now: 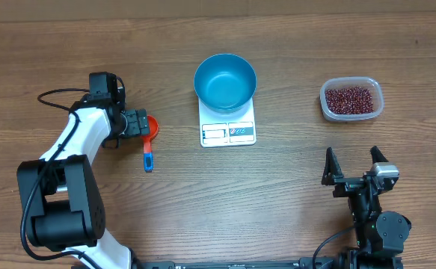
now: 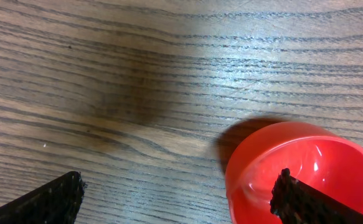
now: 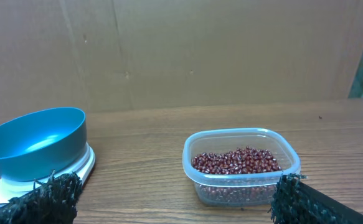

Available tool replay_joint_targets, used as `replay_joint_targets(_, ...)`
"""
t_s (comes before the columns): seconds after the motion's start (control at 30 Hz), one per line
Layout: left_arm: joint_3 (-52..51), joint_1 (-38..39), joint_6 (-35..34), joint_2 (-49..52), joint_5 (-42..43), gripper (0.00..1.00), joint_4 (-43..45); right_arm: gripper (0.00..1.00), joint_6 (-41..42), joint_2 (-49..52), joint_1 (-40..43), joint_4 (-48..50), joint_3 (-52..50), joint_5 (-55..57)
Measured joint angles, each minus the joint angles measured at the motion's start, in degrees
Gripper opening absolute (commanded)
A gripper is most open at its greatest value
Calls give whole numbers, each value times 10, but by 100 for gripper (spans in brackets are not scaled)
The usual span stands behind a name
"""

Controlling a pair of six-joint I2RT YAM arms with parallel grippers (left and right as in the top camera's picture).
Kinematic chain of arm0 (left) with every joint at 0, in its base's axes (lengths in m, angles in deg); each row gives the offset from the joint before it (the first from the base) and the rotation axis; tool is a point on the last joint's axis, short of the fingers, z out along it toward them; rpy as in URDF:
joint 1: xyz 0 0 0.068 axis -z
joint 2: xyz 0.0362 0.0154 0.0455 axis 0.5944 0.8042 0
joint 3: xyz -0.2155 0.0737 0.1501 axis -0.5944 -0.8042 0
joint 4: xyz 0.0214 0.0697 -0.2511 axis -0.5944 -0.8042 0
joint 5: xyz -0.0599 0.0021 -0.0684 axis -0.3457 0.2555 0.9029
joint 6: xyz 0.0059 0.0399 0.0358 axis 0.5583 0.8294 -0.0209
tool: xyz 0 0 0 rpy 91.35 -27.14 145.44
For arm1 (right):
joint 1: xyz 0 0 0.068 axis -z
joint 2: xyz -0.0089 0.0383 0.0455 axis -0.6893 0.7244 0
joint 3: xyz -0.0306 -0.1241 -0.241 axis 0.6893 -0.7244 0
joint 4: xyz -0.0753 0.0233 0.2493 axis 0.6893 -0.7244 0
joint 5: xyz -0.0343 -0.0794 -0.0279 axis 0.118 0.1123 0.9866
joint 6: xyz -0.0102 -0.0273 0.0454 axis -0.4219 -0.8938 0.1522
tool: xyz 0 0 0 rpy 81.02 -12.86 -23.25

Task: Scoop item into bowl and weigh 150g on scale
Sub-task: 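Lower the left gripper and close it on the red cup's rim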

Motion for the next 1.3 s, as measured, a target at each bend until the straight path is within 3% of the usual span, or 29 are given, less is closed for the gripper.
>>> replay_joint_targets(1.3, 0, 0, 0, 0, 0, 99, 8, 100, 0, 0, 0, 0, 0, 0)
